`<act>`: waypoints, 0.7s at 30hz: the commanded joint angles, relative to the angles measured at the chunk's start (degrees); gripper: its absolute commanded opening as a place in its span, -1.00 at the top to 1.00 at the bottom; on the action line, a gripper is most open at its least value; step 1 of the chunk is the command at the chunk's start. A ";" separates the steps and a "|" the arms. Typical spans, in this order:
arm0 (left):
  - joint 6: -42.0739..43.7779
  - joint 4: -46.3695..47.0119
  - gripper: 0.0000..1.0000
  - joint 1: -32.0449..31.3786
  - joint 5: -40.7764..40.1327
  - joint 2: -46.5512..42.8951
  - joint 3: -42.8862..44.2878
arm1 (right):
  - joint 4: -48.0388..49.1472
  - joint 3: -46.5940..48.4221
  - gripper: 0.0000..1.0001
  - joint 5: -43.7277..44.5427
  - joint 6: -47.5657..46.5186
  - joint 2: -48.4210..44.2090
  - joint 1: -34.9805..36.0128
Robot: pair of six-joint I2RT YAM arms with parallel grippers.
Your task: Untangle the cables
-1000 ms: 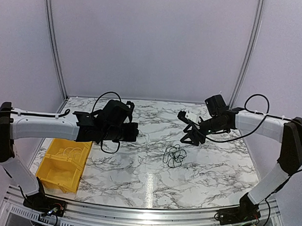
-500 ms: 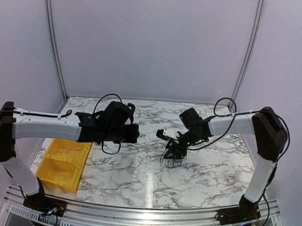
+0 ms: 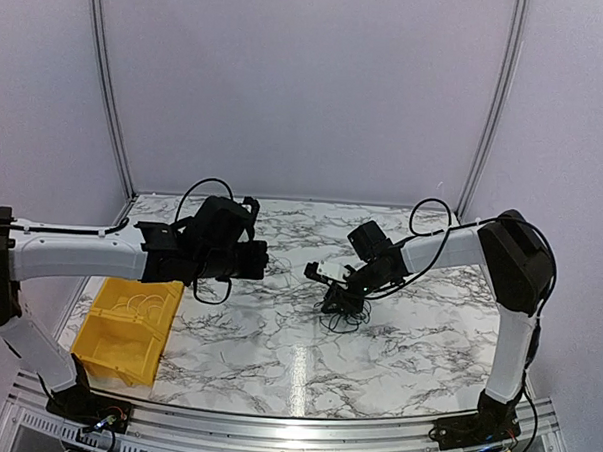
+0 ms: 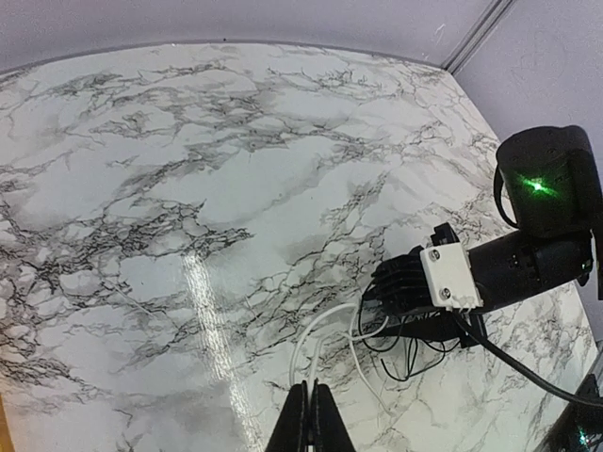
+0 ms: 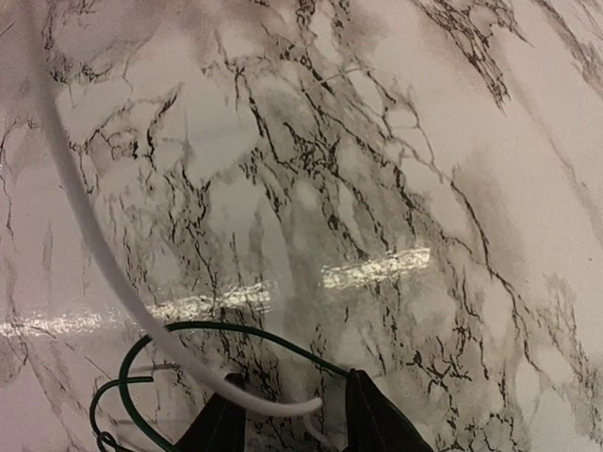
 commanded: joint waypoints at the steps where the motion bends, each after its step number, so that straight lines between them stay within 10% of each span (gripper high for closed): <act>1: 3.81 -3.41 1.00 1.90 -4.00 -5.70 1.58 | -2.63 -1.23 0.27 2.15 -0.06 1.77 0.30; 12: 12.79 -12.22 1.00 6.08 -16.38 -19.96 7.37 | -4.19 -1.54 0.87 -0.21 0.90 3.89 -5.30; 21: 16.78 -16.21 1.00 6.95 -21.68 -24.67 11.18 | -4.80 -0.83 0.76 -3.12 2.10 4.06 -8.07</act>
